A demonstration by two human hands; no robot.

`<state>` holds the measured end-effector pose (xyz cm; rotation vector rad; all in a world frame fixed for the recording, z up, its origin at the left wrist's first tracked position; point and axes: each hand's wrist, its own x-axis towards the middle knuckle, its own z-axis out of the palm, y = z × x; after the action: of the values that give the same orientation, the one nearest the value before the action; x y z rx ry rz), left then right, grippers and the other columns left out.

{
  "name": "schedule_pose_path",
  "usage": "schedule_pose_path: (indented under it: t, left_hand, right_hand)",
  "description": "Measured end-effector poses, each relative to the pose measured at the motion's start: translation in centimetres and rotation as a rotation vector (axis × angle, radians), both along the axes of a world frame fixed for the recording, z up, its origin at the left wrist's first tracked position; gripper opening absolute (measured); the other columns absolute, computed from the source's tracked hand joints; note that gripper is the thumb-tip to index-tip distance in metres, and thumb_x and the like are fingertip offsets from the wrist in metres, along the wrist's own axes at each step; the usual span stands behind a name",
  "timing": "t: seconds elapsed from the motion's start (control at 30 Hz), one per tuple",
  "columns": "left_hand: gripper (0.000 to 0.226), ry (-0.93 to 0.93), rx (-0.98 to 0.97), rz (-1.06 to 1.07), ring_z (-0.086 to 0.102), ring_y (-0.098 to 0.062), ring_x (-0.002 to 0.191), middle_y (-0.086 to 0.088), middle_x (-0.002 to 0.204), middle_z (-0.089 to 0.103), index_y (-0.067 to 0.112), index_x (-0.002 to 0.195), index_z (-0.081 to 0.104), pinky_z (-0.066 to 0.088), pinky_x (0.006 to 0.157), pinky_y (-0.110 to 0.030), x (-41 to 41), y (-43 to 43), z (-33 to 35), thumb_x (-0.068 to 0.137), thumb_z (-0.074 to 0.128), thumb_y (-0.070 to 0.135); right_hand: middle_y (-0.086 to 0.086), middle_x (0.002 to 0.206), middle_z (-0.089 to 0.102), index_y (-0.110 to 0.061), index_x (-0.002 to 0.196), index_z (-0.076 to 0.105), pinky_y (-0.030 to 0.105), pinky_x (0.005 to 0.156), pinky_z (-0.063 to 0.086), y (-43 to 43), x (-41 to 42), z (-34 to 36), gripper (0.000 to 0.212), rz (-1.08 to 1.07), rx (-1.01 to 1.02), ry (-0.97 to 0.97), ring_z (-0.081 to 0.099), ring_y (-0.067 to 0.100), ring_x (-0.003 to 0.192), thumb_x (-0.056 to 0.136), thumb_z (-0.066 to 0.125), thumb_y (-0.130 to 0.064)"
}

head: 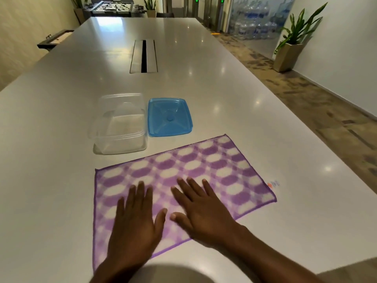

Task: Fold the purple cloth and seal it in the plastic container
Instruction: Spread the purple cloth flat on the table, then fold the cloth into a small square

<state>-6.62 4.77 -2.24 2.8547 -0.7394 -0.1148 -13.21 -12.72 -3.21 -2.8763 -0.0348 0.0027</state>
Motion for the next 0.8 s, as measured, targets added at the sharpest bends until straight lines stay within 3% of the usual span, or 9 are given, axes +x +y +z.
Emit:
schedule_pose_path:
  t: [0.07,0.2,0.3,0.43,0.53,0.6,0.67,0.73,0.8]
  left_hand:
    - [0.090,-0.004,0.008,-0.002,-0.013,-0.019,0.146,0.002,0.153,-0.020,0.027,0.146,-0.013,-0.008,0.118,-0.040,0.5,1.3,-0.4,0.071,-0.012,0.077]
    - [0.089,0.010,0.026,0.010,-0.010,-0.020,0.146,0.005,0.156,-0.016,0.041,0.144,-0.015,-0.003,0.118,-0.043,1.6,3.6,-0.2,0.068,-0.008,0.086]
    - [0.090,0.044,0.047,0.042,-0.007,-0.020,0.147,0.004,0.159,-0.010,0.042,0.145,-0.010,0.003,0.118,-0.046,2.0,5.0,0.0,0.066,-0.006,0.087]
    - [0.091,0.085,0.083,0.119,-0.011,-0.019,0.146,0.008,0.151,-0.024,0.044,0.137,-0.025,0.003,0.117,-0.050,2.4,6.6,0.6,0.059,-0.011,0.090]
    - [0.096,0.127,0.151,0.171,-0.012,-0.023,0.146,0.004,0.149,-0.029,0.039,0.144,-0.018,0.005,0.117,-0.056,2.1,6.8,1.3,0.062,-0.008,0.089]
    - [0.099,0.113,0.205,0.176,0.002,-0.030,0.147,-0.006,0.158,-0.008,0.031,0.149,0.005,0.013,0.112,-0.062,1.5,6.7,2.6,0.067,0.001,0.085]
    - [0.088,0.064,0.154,0.058,0.037,-0.036,0.136,-0.017,0.148,0.039,0.023,0.135,0.044,0.031,0.099,-0.067,0.5,7.6,3.6,0.068,0.029,0.078]
    - [0.052,0.008,0.066,-0.144,0.060,-0.026,0.110,-0.012,0.117,0.067,0.029,0.107,0.058,0.048,0.084,-0.053,-0.9,9.1,4.1,0.078,0.038,0.068]
    - [0.047,-0.051,-0.041,-0.314,0.070,-0.014,0.078,0.002,0.092,0.071,0.036,0.085,0.064,0.055,0.067,-0.029,-1.5,9.9,4.5,0.093,0.023,0.058]
  right_hand:
    - [-0.010,0.160,-0.003,-0.038,0.150,0.005,0.044,0.118,-0.007,-2.1,-0.5,0.1,0.066,-0.030,-0.027,0.006,-0.011,0.013,0.146,0.092,0.008,-0.069]
    - [-0.012,0.158,-0.006,-0.044,0.148,-0.001,0.046,0.118,-0.005,-7.0,-1.3,0.5,0.067,-0.152,-0.060,0.034,-0.012,0.013,0.145,0.088,0.005,-0.073]
    - [-0.014,0.157,-0.009,-0.047,0.147,-0.004,0.042,0.117,-0.006,-11.2,-2.4,0.5,0.066,-0.257,-0.081,0.049,-0.012,0.013,0.145,0.087,0.004,-0.074]
    - [-0.012,0.159,-0.008,-0.045,0.147,-0.004,0.041,0.117,-0.003,-15.2,-3.9,0.3,0.070,-0.375,-0.088,0.083,-0.009,0.012,0.146,0.084,0.000,-0.076]
    - [-0.007,0.161,-0.002,-0.037,0.150,0.004,0.040,0.119,0.000,-15.6,-4.3,1.0,0.071,-0.393,-0.040,0.094,-0.004,0.013,0.147,0.088,0.008,-0.071]
    - [0.000,0.160,0.015,-0.029,0.149,0.023,0.043,0.118,0.014,-15.2,-4.7,2.0,0.068,-0.374,-0.027,-0.002,0.013,0.018,0.146,0.092,0.021,-0.065]
    - [0.002,0.149,0.038,-0.024,0.138,0.047,0.040,0.108,0.034,-15.0,-5.8,3.1,0.063,-0.306,0.017,-0.138,0.037,0.020,0.134,0.089,0.038,-0.062]
    - [-0.001,0.132,0.053,-0.024,0.120,0.062,0.033,0.094,0.045,-15.1,-7.4,3.7,0.051,-0.167,0.026,-0.230,0.052,0.018,0.118,0.087,0.047,-0.060]
    - [-0.004,0.122,0.057,-0.026,0.107,0.066,0.031,0.087,0.049,-15.2,-8.5,3.8,0.036,-0.054,-0.035,-0.230,0.056,0.017,0.108,0.085,0.054,-0.052]
